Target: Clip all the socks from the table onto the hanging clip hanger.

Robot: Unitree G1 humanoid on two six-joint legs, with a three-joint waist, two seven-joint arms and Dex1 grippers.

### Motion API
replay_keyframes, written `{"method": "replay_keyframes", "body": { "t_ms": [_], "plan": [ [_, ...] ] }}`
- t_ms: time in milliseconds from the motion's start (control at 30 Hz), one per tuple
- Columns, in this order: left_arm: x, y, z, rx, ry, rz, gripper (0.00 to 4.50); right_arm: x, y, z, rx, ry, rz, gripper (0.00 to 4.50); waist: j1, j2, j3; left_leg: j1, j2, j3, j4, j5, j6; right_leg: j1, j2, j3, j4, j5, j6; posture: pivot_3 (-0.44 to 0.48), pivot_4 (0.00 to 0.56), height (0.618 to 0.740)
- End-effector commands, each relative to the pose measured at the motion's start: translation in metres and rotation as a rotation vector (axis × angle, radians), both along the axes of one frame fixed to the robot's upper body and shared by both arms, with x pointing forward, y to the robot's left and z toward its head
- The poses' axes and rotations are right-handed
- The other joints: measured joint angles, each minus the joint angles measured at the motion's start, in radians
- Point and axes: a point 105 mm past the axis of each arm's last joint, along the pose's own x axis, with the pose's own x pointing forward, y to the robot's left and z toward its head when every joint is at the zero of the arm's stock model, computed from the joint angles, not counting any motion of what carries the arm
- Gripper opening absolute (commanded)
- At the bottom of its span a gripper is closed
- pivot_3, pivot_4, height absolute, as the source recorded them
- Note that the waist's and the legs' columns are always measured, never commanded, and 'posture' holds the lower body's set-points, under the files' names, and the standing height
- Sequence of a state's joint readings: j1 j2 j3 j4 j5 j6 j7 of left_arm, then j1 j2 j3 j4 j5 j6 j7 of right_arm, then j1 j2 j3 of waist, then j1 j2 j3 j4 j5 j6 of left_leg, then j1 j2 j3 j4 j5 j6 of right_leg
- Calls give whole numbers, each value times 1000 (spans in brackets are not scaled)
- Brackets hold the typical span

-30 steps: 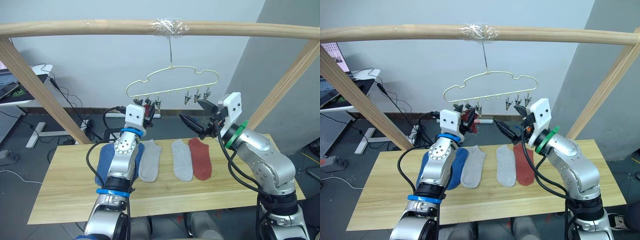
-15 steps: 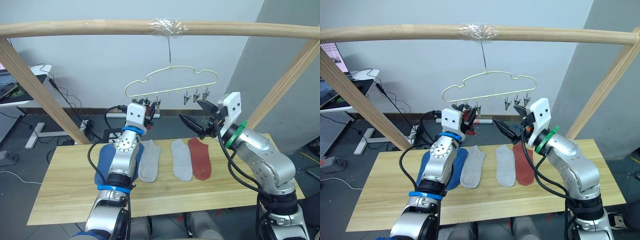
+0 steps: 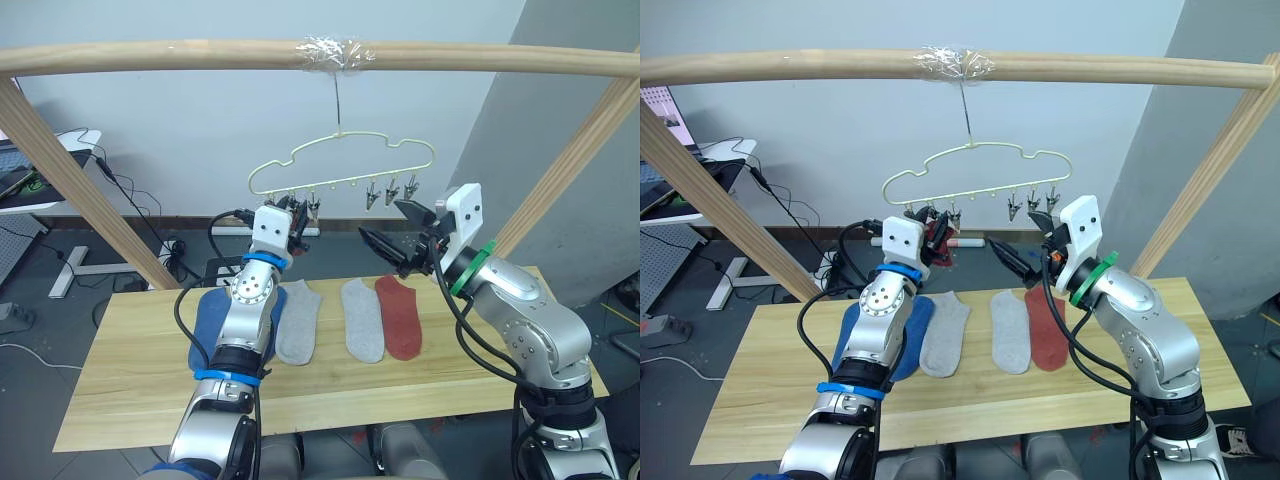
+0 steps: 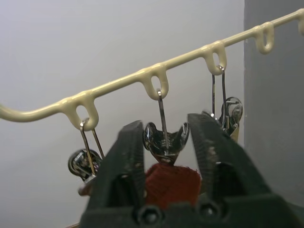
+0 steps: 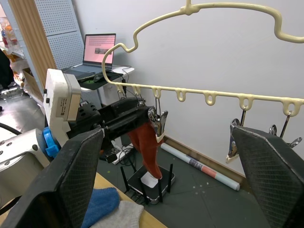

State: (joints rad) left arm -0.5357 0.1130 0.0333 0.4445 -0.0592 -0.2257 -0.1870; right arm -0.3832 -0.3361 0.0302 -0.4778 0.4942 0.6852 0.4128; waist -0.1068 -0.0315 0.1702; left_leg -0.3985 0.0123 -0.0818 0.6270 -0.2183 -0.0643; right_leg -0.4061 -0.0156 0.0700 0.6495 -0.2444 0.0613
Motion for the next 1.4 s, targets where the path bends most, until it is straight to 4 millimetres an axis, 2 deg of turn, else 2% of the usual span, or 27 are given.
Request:
{"method": "replay_keyframes", "body": {
  "t_ms": [33, 133, 233, 367, 467, 667, 800, 933, 1133, 1400],
  "plan": [
    [0, -4, 20, -2, -73, -14, 494, -7, 2, 19, 20, -73, 18, 4500, 0, 0, 0, 0, 0, 0, 0, 0, 0, 0, 0, 0, 0, 0, 0, -164, 155, 740],
    [0, -5, 21, -2, -75, -17, 3, -6, 1, 18, 23, -70, 16, 4500, 0, 0, 0, 0, 0, 0, 0, 0, 0, 0, 0, 0, 0, 0, 0, -163, 158, 740],
    [-1, -5, 21, 2, -76, -21, 3, -5, 0, 17, 22, -65, 7, 4500, 0, 0, 0, 0, 0, 0, 0, 0, 0, 0, 0, 0, 0, 0, 0, -163, 158, 740],
    [-1, -10, 19, -42, -2, -96, 3, 2, -10, -8, -111, -16, -45, 4500, 0, 0, 0, 0, 0, 0, 0, 0, 0, 0, 0, 0, 0, 0, 0, -160, 158, 740],
    [-2, -8, 20, -109, 116, -192, 3, 8, -22, -28, -191, 44, -95, 4500, -2, 0, 1, 0, 0, 0, 0, 0, 0, 0, 0, 0, -1, 0, 0, -146, 160, 740],
    [-10, 11, 20, -205, 372, -328, 3, 14, -37, -72, -337, 149, -110, 4500, -9, 1, 2, 0, 0, 0, -1, 0, 0, 0, 0, 0, 0, 0, 0, -126, 163, 740],
    [-23, 13, 26, -305, 491, -456, 3, 16, -40, -102, -425, 217, -80, 4500, -9, 2, 3, 1, 0, 0, -1, 0, 0, 0, 0, 0, 0, 0, 0, -116, 165, 740],
    [-32, 15, 37, -389, 536, -538, 3, 21, -42, -132, -475, 288, -72, 4500, -8, 2, 6, 0, 0, 0, -1, 0, 0, 0, 0, 0, 0, 0, 0, -113, 165, 740],
    [-49, 9, 38, -492, 657, -666, 3, 35, -52, -172, -535, 358, -138, 4500, -8, 3, 9, 1, 0, 0, -1, 0, 0, 0, 0, 0, 0, 0, 0, -102, 167, 740],
    [-63, 6, 34, -525, 724, -704, 3, 45, -58, -202, -551, 420, -192, 4500, -6, 4, 10, 1, 0, 0, -1, 0, 0, 0, 0, 0, 0, 0, 0, -88, 164, 740]
  ]
}}
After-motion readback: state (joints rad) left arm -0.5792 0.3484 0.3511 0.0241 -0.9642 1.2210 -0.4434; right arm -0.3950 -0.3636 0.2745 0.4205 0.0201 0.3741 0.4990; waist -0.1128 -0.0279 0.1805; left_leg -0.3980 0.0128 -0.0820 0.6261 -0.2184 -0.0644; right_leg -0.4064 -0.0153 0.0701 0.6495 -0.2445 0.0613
